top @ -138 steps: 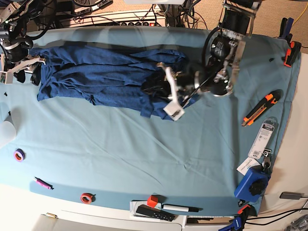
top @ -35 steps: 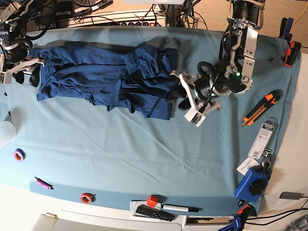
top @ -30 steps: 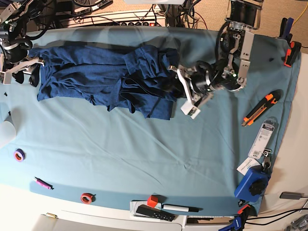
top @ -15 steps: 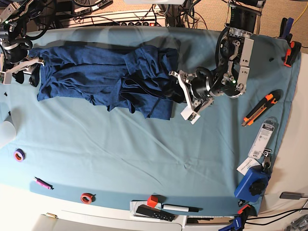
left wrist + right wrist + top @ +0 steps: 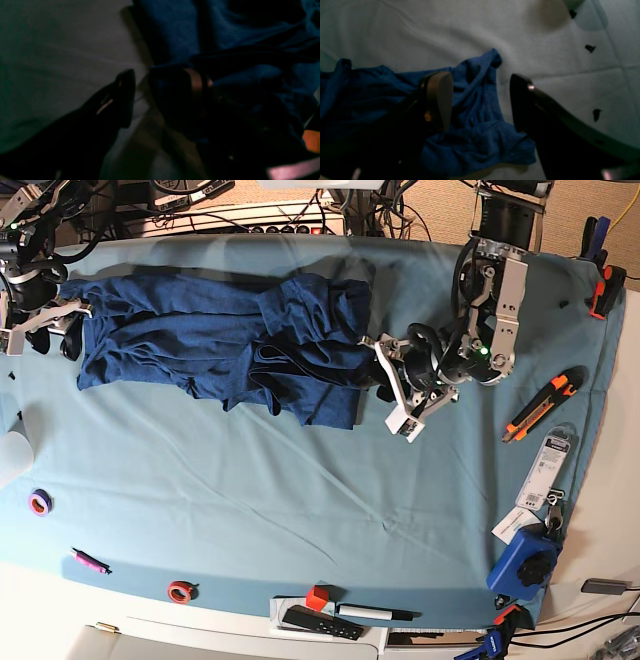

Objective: Layout the t-shirt on the table in an organized manner, then fold the t-shirt properly
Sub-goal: 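Push the folded fabric with the left gripper toward the right gripper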

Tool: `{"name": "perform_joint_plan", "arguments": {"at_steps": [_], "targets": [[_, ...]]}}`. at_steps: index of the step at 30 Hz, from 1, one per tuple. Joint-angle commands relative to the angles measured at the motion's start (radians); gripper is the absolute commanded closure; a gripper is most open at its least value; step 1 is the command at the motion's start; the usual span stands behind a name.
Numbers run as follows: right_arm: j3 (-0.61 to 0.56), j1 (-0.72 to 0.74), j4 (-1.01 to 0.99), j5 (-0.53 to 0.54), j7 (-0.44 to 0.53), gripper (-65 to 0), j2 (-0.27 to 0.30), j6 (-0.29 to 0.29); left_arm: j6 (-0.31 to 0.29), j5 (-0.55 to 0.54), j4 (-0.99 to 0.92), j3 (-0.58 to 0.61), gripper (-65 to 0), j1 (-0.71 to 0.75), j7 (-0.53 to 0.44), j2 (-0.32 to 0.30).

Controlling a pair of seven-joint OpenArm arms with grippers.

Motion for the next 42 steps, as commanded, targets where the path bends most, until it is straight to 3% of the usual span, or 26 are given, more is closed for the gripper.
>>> {"name": "perform_joint_plan", "arguments": {"at_steps": [1,5,7,15,18,23,28,31,39,42], "targets": [[0.006,0.003,0.016,0.014,0.025,-34.9,0.017,0.002,-0.011,-0.026,0.018,-0.002,-29.6,-0.018,-0.021,0.0],[0.006,0.003,0.016,0.014,0.026,-34.9,0.016,0.002,-0.016,-0.089,0.017,-0.002,-28.1,-0.018,-0.014,0.001],[0.006,0.003,0.016,0.014,0.025,-34.9,0.017,0.002,-0.042,-0.089,0.017,-0.002,-26.9,-0.018,-0.015,0.001],[0.006,0.003,0.016,0.014,0.026,-34.9,0.017,0.002,-0.042,-0.081,0.011,-0.002,-24.2,-0.018,-0.018,0.001],[0.006,0.003,0.016,0.014,0.026,-34.9,0.017,0.002,-0.041,-0.082,0.0,-0.002,-18.3,-0.018,-0.019,0.001],[0.006,0.003,0.016,0.013,0.025,-34.9,0.016,0.002,-0.04,-0.082,-0.016,-0.002,0.0,-0.018,-0.039,0.001],[0.006,0.003,0.016,0.013,0.025,-34.9,0.016,0.002,-0.043,-0.098,-0.015,-0.002,0.0,-0.018,-0.058,0.001],[0.006,0.003,0.016,0.013,0.025,-34.9,0.016,0.002,-0.121,-0.177,-0.011,-0.002,0.0,-0.018,-0.023,0.001],[0.006,0.003,0.016,0.013,0.025,-34.9,0.016,0.002,-0.367,-0.536,0.019,-0.002,0.0,-0.018,0.197,0.001],[0.006,0.003,0.016,0.013,0.025,-35.0,0.017,0.002,-0.372,-0.644,0.019,-0.002,0.0,-0.018,0.254,0.001]]}}
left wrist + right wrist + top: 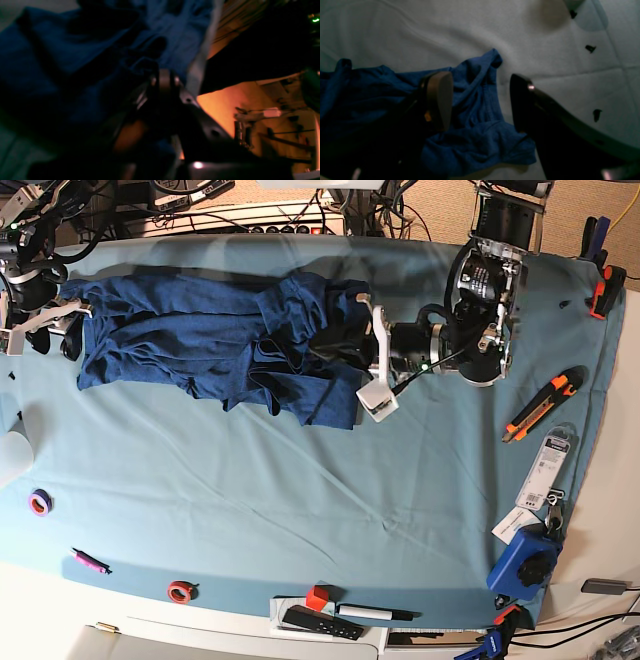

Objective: Layout the t-shirt on the table in an organized manner, then fold the t-shirt properly
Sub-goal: 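Push the folded fabric with the left gripper toward the right gripper, then grasp the folded shirt end with the left gripper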

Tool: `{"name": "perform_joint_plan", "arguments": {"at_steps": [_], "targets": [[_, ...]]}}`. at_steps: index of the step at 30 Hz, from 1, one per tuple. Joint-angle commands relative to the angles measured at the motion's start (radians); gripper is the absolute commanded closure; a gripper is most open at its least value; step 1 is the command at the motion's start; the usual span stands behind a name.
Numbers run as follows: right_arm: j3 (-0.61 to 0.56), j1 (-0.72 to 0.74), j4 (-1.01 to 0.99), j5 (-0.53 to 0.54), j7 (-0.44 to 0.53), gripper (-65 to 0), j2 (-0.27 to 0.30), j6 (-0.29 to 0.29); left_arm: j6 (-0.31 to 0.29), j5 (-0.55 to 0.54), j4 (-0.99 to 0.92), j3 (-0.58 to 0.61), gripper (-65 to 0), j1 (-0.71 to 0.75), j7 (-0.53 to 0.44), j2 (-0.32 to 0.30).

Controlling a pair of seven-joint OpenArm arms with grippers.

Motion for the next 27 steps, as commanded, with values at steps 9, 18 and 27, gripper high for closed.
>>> {"name": "perform_joint_plan", "arguments": {"at_steps": [9,18,27], "targets": [[0.006,0.003,0.016,0.013,0.025,-34.9,0.016,0.002,-0.008,-0.181,0.016,-0.001,0.0,-0.01,0.07,0.035],[0.006,0.003,0.016,0.013,0.026,-34.9,0.016,0.002,-0.008,-0.182,0.016,0.076,0.0,0.018,0.088,0.082],[0.006,0.003,0.016,0.013,0.025,-34.9,0.016,0.002,-0.008,-0.004,0.016,0.328,0.0,0.01,-0.014,0.083]]}}
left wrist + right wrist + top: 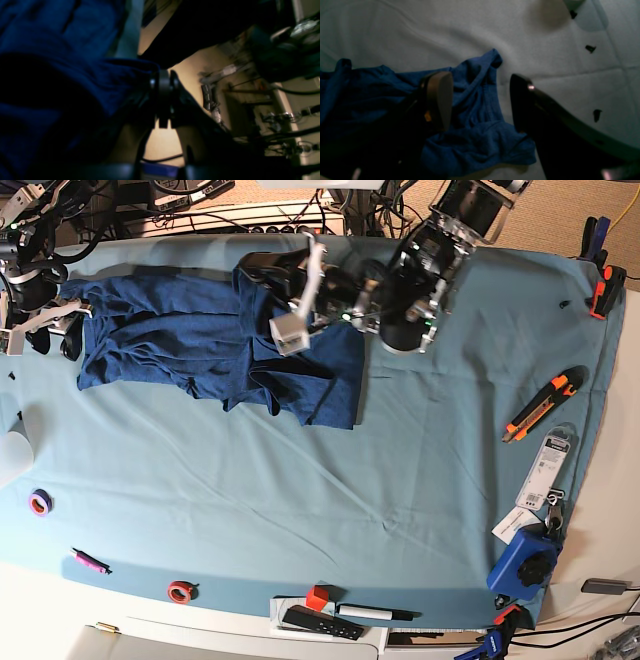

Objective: Layout the t-shirt on the table in an organized manner, then fold the t-shirt properly
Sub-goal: 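Grasp the folded shirt end with the left gripper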

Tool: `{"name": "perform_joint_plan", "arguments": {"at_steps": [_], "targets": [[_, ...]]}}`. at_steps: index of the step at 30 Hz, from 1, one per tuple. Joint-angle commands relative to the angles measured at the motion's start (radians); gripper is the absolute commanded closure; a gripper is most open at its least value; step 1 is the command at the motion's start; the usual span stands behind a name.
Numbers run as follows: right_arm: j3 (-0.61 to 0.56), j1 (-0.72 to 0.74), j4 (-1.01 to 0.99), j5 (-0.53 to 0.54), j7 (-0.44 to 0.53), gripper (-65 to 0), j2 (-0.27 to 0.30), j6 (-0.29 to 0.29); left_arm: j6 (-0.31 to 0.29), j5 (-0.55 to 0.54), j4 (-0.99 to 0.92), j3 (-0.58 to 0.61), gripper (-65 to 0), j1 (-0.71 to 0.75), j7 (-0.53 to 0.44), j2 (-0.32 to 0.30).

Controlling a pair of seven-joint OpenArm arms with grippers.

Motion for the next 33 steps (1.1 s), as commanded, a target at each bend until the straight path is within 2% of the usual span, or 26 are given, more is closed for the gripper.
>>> {"name": "perform_joint_plan", "arguments": {"at_steps": [1,4,6,7,9,10,11,16,20,22,26,29,31,33], "targets": [[0.006,0.003,0.016,0.013,0.026,-34.9,0.016,0.002,-0.004,0.017,0.016,0.008,0.0,-0.017,-0.049,0.006],[0.006,0.003,0.016,0.013,0.026,-34.9,0.016,0.002,-0.004,0.137,0.016,0.014,0.0,-0.017,-0.126,0.006],[0.006,0.003,0.016,0.014,0.026,-34.9,0.016,0.002,-0.004,0.181,0.016,0.014,0.0,-0.022,-0.131,0.005],[0.006,0.003,0.016,0.014,0.026,-34.9,0.016,0.002,-0.004,0.188,0.016,0.014,-4.5,-0.024,-0.126,0.005],[0.006,0.003,0.016,0.014,0.026,-34.9,0.016,0.002,-0.004,0.183,0.016,0.014,-25.4,-0.028,-0.106,0.005],[0.006,0.003,0.016,0.013,0.026,-35.0,0.016,0.002,-0.004,0.182,0.016,0.014,-32.3,-0.03,-0.106,0.005],[0.006,0.003,0.016,0.013,0.026,-35.0,0.017,0.002,-0.004,0.178,0.017,0.014,-34.6,-0.032,-0.106,0.005],[0.006,0.003,0.016,0.013,0.025,-34.9,0.016,0.002,-0.004,0.12,0.052,0.005,-34.3,-0.066,-0.066,0.003],[0.006,0.003,0.016,0.013,0.022,-34.9,0.016,0.002,-0.004,0.129,0.132,-0.084,-26.6,-0.084,-0.062,0.003],[0.006,0.003,0.016,0.013,0.022,-34.9,0.017,0.002,-0.004,0.211,0.154,-0.151,-23.9,-0.089,-0.077,0.003],[0.006,0.003,0.016,0.013,0.024,-34.9,0.016,0.002,-0.004,0.464,0.155,-0.257,-24.0,-0.093,-0.158,-0.002],[0.006,0.004,0.016,0.014,0.027,-34.9,0.016,0.002,-0.004,0.508,0.154,-0.261,-24.0,-0.093,-0.224,-0.031],[0.006,0.004,0.016,0.014,0.029,-35.0,0.017,0.002,0.008,0.6,0.15,-0.245,-24.0,-0.093,-0.265,-0.034],[0.006,0.003,0.016,0.014,0.029,-34.9,0.016,0.002,0.03,0.648,0.137,-0.219,-24.0,-0.094,-0.296,-0.034]]}}
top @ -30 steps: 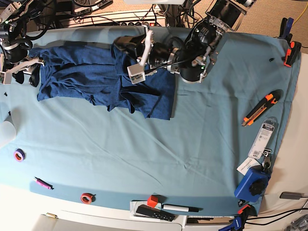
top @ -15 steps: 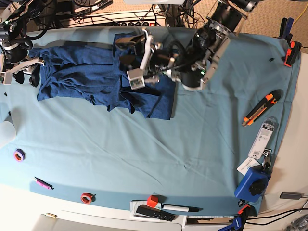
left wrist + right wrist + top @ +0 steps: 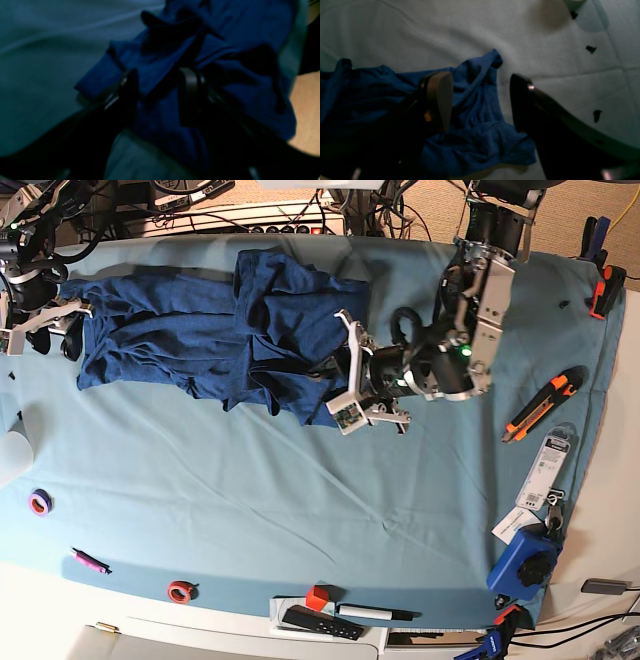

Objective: Layout the t-shirt on the table in an organized manner, then fold the t-shirt properly
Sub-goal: 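Grasp the folded shirt end with the left gripper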

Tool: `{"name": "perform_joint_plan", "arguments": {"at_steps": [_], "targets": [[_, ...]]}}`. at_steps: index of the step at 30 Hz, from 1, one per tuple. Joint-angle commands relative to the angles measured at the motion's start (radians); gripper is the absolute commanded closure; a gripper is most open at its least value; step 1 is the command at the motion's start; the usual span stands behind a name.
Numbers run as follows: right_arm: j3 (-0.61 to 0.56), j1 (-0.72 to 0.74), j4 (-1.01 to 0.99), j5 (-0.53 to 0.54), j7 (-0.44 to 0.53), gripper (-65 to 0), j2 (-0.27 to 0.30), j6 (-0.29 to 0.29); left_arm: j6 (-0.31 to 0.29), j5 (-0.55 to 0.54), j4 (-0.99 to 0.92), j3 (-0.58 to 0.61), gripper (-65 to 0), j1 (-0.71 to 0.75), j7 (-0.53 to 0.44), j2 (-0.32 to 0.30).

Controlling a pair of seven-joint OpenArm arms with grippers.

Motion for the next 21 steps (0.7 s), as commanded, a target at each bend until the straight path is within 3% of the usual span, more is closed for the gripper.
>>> {"name": "perform_joint_plan", "arguments": {"at_steps": [1,4,7,10,16,21], "targets": [[0.006,0.003,0.016,0.014,0.029,-35.0,0.016,0.002,0.0,-0.019,0.009,0.017,-24.0,-0.018,-0.032,0.003],[0.006,0.003,0.016,0.013,0.028,-35.0,0.016,0.002,0.016,0.019,-0.014,0.086,-24.0,-0.018,-0.071,0.003],[0.006,0.003,0.016,0.013,0.026,-34.9,0.016,0.002,0.102,0.166,-0.021,0.156,-24.0,-0.019,-0.142,0.003],[0.006,0.003,0.016,0.014,0.026,-34.9,0.016,0.002,0.146,0.227,-0.021,0.194,-24.0,-0.033,-0.151,0.003],[0.006,0.003,0.016,0.014,0.026,-34.9,0.016,0.002,0.175,0.332,-0.021,0.198,-24.0,-0.051,-0.15,0.001],[0.006,0.003,0.016,0.014,0.026,-35.0,0.016,0.002,0.176,0.298,-0.021,0.198,-24.0,-0.05,-0.139,-0.038]]}}
